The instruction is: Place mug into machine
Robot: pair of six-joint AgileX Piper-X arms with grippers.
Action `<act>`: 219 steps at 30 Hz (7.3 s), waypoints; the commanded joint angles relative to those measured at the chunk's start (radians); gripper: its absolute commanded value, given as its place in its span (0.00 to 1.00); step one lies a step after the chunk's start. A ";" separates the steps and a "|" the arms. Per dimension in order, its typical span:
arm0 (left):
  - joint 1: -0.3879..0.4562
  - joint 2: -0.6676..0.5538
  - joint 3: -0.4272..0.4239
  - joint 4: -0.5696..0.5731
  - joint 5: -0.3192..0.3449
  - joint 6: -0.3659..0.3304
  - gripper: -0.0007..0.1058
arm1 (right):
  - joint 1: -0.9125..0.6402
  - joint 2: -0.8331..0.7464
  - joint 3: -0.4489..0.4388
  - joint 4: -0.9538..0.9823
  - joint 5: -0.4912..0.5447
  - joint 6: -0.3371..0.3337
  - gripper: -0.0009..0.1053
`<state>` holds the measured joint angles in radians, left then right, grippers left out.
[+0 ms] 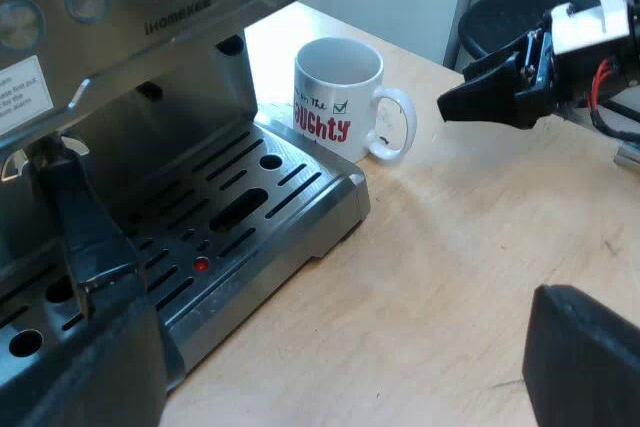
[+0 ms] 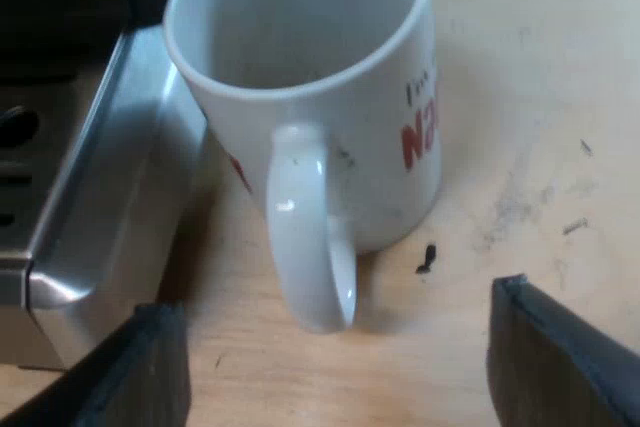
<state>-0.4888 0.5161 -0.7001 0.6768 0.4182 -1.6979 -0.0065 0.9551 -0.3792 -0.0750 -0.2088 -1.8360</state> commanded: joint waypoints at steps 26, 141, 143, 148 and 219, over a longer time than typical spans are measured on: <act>-0.005 -0.001 -0.007 -0.017 0.007 -0.004 0.75 | 0.106 0.377 0.026 -0.499 0.122 0.001 0.52; -0.005 -0.001 0.045 0.070 -0.235 0.024 0.75 | 0.827 0.095 -0.173 -0.090 0.407 0.084 0.01; -0.005 -0.001 0.045 0.070 -0.235 0.024 0.75 | 0.827 0.116 -0.173 -0.114 0.407 0.084 0.01; -0.005 -0.001 0.045 0.065 -0.220 0.024 0.75 | 0.827 0.205 -0.176 -0.227 0.407 0.084 0.01; -0.005 -0.001 0.045 0.065 -0.220 0.024 0.75 | 0.827 0.723 -0.579 -0.302 0.580 0.158 0.44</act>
<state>-0.4888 0.5161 -0.6529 0.7530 0.1994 -1.6705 0.8208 1.6887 -0.9422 -0.3556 0.3702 -1.6684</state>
